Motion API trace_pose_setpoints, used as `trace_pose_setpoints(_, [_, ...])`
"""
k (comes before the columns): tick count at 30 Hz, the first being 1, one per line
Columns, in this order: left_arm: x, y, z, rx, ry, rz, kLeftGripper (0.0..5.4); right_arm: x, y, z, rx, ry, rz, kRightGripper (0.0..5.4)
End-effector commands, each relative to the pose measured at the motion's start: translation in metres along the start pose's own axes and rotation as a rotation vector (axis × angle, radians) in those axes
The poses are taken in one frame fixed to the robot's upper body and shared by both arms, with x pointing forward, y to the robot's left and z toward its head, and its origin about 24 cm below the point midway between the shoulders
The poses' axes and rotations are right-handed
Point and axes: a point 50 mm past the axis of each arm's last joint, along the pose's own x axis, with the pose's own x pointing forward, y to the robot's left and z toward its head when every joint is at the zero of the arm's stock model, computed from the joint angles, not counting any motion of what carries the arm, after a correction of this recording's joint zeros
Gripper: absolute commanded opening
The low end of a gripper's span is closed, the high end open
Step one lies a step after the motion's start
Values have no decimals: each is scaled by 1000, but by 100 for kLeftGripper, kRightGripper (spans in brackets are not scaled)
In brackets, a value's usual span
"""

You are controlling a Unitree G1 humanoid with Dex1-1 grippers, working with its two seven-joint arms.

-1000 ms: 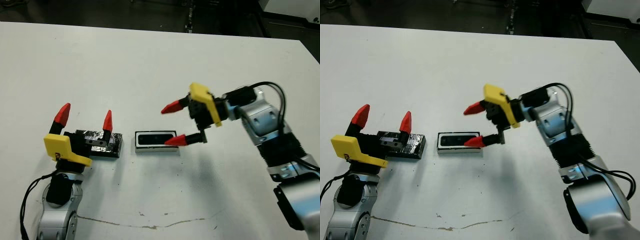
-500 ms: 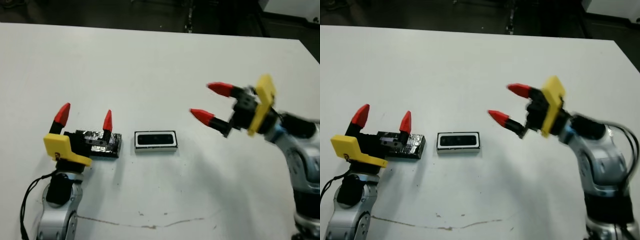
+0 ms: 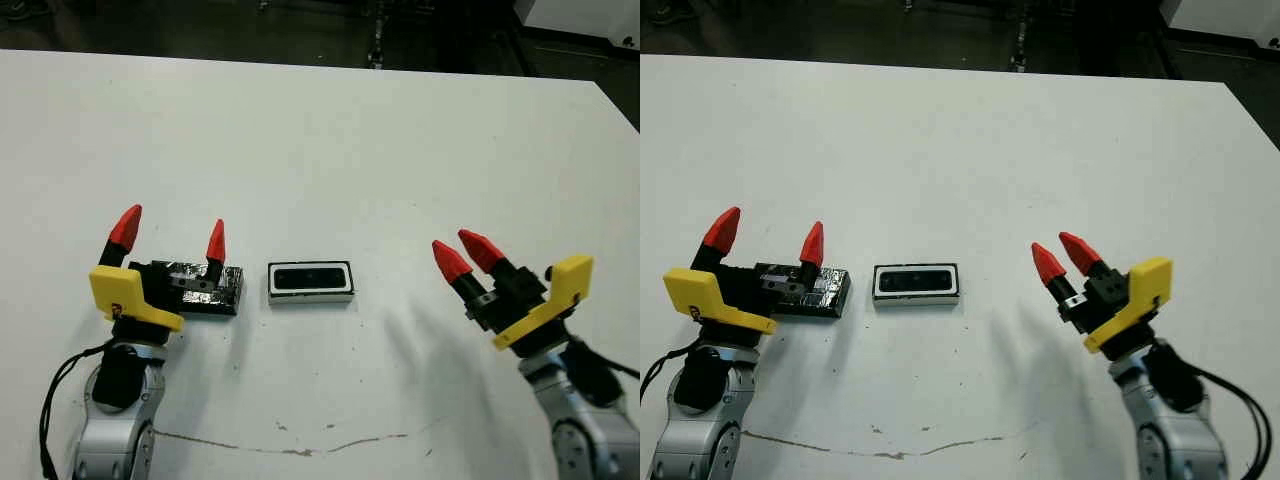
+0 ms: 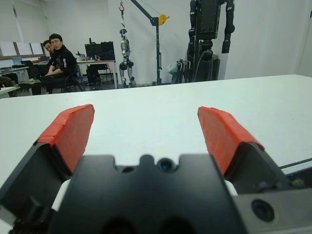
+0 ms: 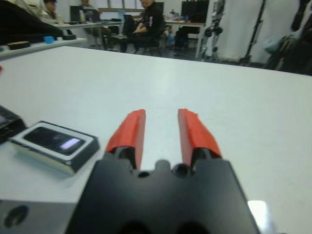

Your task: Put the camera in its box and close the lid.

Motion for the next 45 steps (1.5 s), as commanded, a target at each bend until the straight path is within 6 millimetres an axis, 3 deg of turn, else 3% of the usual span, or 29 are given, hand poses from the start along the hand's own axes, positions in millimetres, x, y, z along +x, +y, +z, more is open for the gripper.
trace_pose_setpoints(1, [0, 2, -1, 20, 15, -24, 540, 0, -1, -9, 2, -11, -80, 134])
trace_pose_setpoints(9, [1, 6, 4, 47, 14, -50, 540, 0, -4, -12, 44, -43, -190, 2])
trace_pose_setpoints(19, [4, 22, 16, 80, -14, -181, 540, 1, -1, -11, 47, -69, -230, 2])
trace_pose_setpoints(25, [20, 60, 52, 309, 59, -542, 540, 1, 1, -11, 53, -65, -232, 2])
trace_pose_setpoints(32, [48, 92, 89, 511, 199, -841, 540, 1, 1, -13, 37, -59, -241, 2])
trace_pose_setpoints(39, [73, 99, 108, 683, 458, -1160, 540, 0, 1, -15, 43, -50, -246, 2])
trace_pose_setpoints(45, [86, 93, 101, 712, 535, -1316, 540, 0, 1, -16, 30, -35, -258, 2])
